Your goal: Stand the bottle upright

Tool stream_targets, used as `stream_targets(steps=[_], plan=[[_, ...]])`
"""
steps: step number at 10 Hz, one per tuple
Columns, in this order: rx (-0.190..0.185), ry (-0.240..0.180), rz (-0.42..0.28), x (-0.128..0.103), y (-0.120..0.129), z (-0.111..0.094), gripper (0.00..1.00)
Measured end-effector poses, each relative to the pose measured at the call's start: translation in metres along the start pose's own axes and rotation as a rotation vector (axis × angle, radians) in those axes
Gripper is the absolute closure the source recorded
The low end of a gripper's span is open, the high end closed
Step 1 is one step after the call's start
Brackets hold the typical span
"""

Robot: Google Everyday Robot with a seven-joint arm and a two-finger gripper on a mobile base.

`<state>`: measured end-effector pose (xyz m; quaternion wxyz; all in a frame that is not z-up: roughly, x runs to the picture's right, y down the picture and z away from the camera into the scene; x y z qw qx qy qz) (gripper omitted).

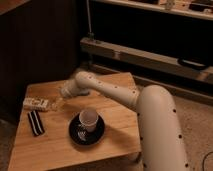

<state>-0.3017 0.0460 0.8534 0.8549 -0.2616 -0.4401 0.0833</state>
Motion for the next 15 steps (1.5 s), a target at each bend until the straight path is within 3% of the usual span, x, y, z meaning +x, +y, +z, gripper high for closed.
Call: stream_targets(steps=[3, 5, 15], plan=[[0.009, 0.04, 0.011, 0.009, 0.004, 0.009, 0.2], [0.027, 0.046, 0.043, 0.016, 0.004, 0.016, 0.2], [0.07, 0.005, 0.161, 0.031, 0.007, 0.044, 0.2]])
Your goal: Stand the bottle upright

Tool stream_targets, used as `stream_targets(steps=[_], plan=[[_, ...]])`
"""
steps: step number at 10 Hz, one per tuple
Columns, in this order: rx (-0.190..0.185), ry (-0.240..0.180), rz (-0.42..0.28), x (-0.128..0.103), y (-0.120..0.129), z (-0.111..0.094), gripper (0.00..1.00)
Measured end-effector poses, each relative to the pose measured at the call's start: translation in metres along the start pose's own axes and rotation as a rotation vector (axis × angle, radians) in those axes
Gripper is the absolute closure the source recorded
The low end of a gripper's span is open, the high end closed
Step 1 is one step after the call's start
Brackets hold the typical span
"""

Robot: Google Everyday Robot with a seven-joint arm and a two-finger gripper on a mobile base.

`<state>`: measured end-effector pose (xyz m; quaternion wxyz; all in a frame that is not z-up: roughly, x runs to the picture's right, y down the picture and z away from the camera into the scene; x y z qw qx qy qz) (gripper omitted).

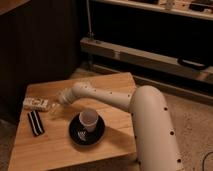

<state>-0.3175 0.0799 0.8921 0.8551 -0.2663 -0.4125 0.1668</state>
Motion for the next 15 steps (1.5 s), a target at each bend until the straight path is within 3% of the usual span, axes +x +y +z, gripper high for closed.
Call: stream_targets(steps=[11, 15], plan=[[-0.014, 0.022, 0.017, 0.011, -0.003, 0.017, 0.22], [-0.03, 0.027, 0.017, 0.015, -0.005, 0.017, 0.59]])
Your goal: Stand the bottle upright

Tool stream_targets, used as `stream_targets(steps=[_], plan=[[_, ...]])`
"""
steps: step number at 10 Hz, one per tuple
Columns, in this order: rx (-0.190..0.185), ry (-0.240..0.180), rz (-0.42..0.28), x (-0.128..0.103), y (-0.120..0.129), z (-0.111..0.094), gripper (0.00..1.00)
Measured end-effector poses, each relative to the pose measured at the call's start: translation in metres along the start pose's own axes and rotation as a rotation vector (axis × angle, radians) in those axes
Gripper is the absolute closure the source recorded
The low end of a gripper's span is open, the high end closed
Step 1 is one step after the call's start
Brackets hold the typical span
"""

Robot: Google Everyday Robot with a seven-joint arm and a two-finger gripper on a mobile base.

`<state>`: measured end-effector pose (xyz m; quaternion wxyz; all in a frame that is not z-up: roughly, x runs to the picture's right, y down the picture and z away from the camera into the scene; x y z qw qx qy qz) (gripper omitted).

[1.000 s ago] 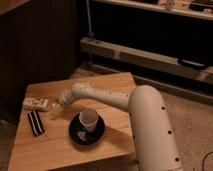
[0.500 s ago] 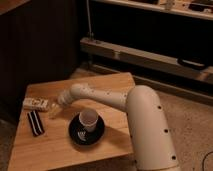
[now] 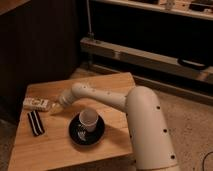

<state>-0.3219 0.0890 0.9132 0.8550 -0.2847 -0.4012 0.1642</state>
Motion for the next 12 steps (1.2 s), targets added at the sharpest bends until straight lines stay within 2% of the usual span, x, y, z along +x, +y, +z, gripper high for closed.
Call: stream_targets(steps=[2, 3, 7, 10, 12], plan=[[-0.007, 0.004, -0.003, 0.0, 0.0, 0.0, 0.79], [-0.012, 0.007, -0.006, 0.0, 0.0, 0.0, 0.83], [-0.006, 0.015, -0.034, -0.004, 0.0, -0.011, 0.83], [0.027, 0.013, -0.083, -0.02, -0.005, -0.056, 0.83], [0.062, 0.026, -0.121, -0.025, -0.012, -0.1, 0.83]])
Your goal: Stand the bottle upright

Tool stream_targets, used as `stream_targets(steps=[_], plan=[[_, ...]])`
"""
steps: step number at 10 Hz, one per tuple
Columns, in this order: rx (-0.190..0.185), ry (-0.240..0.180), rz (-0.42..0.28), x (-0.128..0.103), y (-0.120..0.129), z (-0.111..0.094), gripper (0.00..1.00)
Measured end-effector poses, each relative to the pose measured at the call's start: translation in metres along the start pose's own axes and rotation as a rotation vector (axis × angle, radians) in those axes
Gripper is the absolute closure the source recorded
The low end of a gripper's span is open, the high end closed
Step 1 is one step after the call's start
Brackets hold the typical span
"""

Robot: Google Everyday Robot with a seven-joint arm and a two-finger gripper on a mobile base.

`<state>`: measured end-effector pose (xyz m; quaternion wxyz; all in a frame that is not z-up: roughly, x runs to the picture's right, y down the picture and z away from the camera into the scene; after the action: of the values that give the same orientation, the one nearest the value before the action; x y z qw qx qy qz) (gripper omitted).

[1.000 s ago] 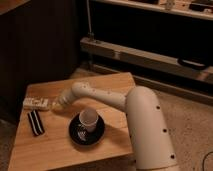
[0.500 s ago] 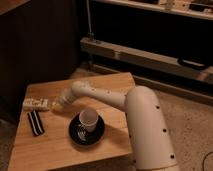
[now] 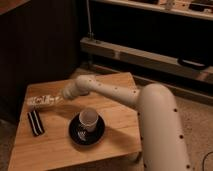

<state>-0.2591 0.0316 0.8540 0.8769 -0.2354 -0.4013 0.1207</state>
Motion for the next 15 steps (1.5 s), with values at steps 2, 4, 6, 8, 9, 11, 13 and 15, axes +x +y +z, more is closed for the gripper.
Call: stream_targets(steps=[2, 4, 6, 8, 9, 11, 13, 15], plan=[[0.02, 0.029, -0.033, 0.002, -0.006, -0.028, 0.83], [0.015, 0.071, -0.068, 0.001, -0.003, -0.039, 0.83], [0.008, 0.113, -0.091, 0.002, -0.002, -0.059, 0.83], [0.005, 0.142, -0.112, 0.0, 0.0, -0.084, 0.83], [0.003, 0.158, -0.124, 0.0, 0.004, -0.098, 0.83], [0.008, 0.18, -0.121, 0.009, 0.009, -0.121, 0.83], [0.01, 0.203, -0.113, 0.017, 0.012, -0.135, 0.83], [0.021, 0.223, -0.09, 0.029, 0.013, -0.148, 0.83]])
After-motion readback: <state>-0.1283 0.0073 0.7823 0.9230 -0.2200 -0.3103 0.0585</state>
